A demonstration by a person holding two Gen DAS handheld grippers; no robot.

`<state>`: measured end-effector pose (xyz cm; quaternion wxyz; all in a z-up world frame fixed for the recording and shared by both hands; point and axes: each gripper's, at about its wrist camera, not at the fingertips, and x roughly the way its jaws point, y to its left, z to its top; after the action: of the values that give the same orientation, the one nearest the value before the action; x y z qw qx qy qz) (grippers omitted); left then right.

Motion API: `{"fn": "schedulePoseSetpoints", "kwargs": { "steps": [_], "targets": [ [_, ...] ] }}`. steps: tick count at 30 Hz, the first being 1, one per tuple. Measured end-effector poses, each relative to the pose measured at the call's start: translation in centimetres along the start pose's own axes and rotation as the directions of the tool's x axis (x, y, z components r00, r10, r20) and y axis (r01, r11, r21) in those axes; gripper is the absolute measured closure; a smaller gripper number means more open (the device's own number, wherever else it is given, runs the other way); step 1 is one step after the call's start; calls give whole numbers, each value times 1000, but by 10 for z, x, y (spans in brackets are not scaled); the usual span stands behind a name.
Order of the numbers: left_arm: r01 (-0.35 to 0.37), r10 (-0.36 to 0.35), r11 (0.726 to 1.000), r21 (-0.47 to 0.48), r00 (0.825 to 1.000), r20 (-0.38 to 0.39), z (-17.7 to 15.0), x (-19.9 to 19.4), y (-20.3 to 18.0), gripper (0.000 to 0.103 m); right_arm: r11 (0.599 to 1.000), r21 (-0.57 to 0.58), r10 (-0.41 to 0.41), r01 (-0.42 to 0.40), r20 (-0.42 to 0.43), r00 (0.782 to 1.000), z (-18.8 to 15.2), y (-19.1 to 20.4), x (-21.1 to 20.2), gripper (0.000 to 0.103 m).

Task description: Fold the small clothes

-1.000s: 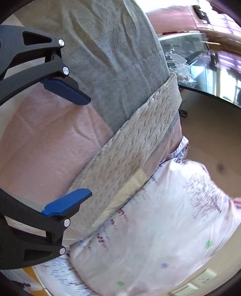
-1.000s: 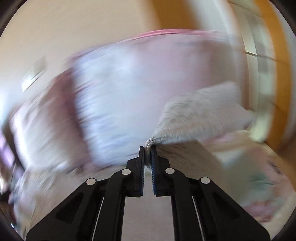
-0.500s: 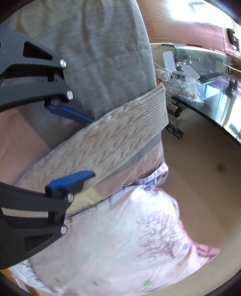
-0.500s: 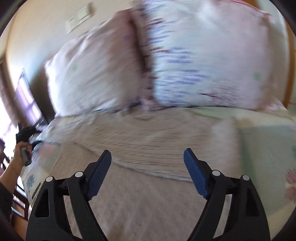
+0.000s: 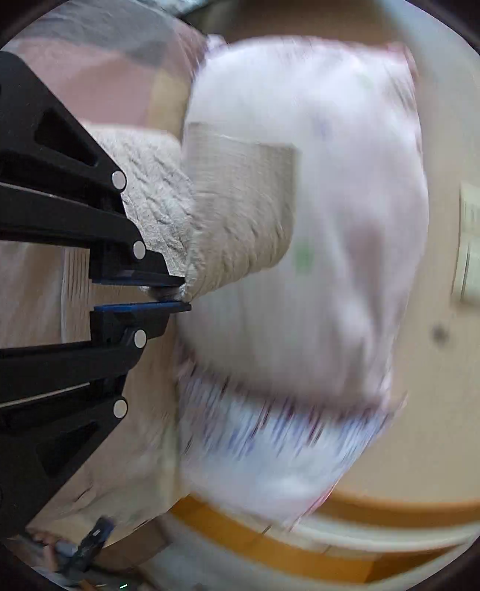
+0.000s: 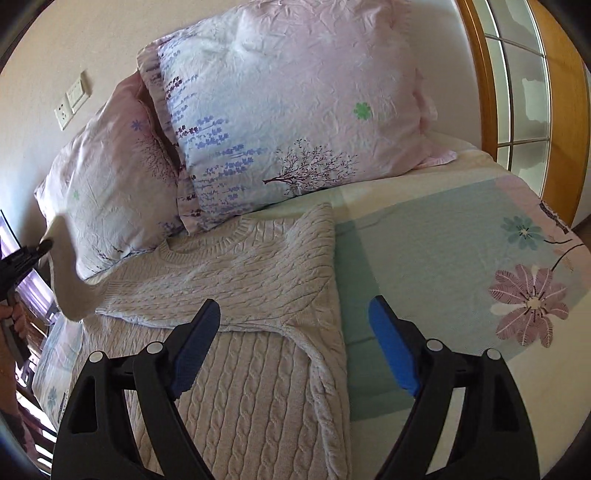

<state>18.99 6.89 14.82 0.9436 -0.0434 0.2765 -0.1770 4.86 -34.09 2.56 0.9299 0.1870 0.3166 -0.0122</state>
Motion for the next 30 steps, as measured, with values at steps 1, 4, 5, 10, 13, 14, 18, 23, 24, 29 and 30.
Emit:
{"fn": "schedulePoseSetpoints", "kwargs": {
  "steps": [1, 4, 5, 10, 13, 14, 18, 23, 24, 29, 30],
  "targets": [
    [98, -95, 993, 68, 994, -48, -8, 16, -41, 89, 1000, 4, 8, -8, -7, 1000, -2, 0, 2, 19],
    [235, -191, 957, 172, 952, -240, -43, 58, -112, 65, 1000, 7, 26, -26, -48, 999, -9, 3, 5, 19],
    [235, -183, 955, 182, 948, -261, -51, 58, -115, 62, 999, 6, 39, -38, -58, 998, -15, 2, -2, 19],
    [95, -79, 994, 58, 969, -233, -82, 1, -37, 36, 999, 43, 35, -31, -106, 994, -41, -23, -33, 20],
    [-7, -9, 998, -56, 958, -285, -119, -39, 18, 36, 984, 155, 119, -92, -176, 977, -66, -43, -44, 34],
    [-31, 1, 995, -94, 950, -312, -136, -50, 33, 37, 974, 195, 154, -115, -196, 968, -76, -48, -47, 37],
    [-20, -72, 968, -249, 932, -356, -188, -82, 62, 42, 953, 252, 223, -167, -211, 952, -102, -43, -71, 49],
    [76, -172, 946, -314, 941, -290, -228, -117, 53, 58, 872, 377, 421, -312, -252, 871, -136, -35, -97, 79],
    [103, -206, 937, -334, 935, -289, -235, -122, 51, 65, 857, 389, 452, -337, -255, 855, -142, -33, -101, 87],
    [151, -251, 924, -351, 932, -262, -250, -134, 30, 81, 808, 419, 535, -413, -231, 812, -160, -24, -105, 94],
    [159, -259, 922, -353, 931, -257, -249, -133, 28, 87, 795, 421, 554, -437, -207, 807, -154, -23, -106, 94]
  ]
}}
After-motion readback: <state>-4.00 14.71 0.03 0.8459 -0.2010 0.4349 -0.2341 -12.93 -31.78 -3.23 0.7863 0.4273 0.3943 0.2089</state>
